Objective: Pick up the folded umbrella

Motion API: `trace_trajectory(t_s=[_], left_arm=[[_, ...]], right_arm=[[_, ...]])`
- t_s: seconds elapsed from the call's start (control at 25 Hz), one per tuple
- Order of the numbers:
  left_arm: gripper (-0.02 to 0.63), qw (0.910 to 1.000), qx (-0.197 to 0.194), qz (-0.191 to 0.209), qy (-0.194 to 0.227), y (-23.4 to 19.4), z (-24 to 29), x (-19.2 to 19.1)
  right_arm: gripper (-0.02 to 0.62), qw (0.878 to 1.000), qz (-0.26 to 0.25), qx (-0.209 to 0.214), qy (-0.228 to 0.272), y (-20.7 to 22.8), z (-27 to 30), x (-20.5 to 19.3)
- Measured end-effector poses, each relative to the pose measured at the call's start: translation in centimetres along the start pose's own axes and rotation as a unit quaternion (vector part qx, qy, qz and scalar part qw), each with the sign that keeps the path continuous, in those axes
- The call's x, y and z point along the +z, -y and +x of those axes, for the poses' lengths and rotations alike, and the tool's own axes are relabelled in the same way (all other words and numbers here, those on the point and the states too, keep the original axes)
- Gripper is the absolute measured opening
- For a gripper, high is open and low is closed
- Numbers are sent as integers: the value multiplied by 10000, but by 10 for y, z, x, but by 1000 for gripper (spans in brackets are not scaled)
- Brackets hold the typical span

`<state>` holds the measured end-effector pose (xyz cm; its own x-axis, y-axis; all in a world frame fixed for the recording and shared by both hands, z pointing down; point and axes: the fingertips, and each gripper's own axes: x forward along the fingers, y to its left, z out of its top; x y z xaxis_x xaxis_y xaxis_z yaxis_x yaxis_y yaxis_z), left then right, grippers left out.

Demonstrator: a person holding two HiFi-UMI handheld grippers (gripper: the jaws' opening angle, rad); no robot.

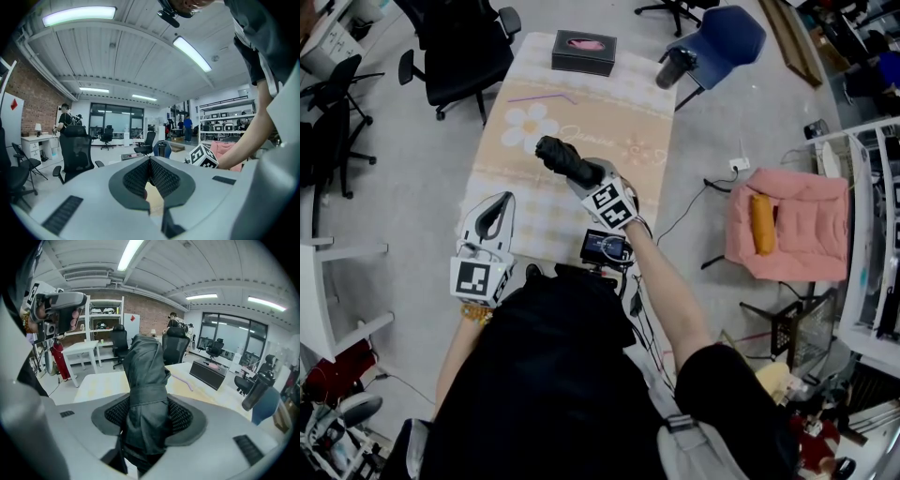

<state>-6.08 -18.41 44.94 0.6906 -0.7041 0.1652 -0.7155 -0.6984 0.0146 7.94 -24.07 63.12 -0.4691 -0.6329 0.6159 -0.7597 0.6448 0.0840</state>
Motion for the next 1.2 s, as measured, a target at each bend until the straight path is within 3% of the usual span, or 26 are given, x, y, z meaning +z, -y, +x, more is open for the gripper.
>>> trace_trajectory(t_s=[1.2], left_arm=[[14, 9988, -374, 133, 283, 7, 23, 27]], right_arm=[[224, 9907, -50, -748, 1132, 18, -66, 88]])
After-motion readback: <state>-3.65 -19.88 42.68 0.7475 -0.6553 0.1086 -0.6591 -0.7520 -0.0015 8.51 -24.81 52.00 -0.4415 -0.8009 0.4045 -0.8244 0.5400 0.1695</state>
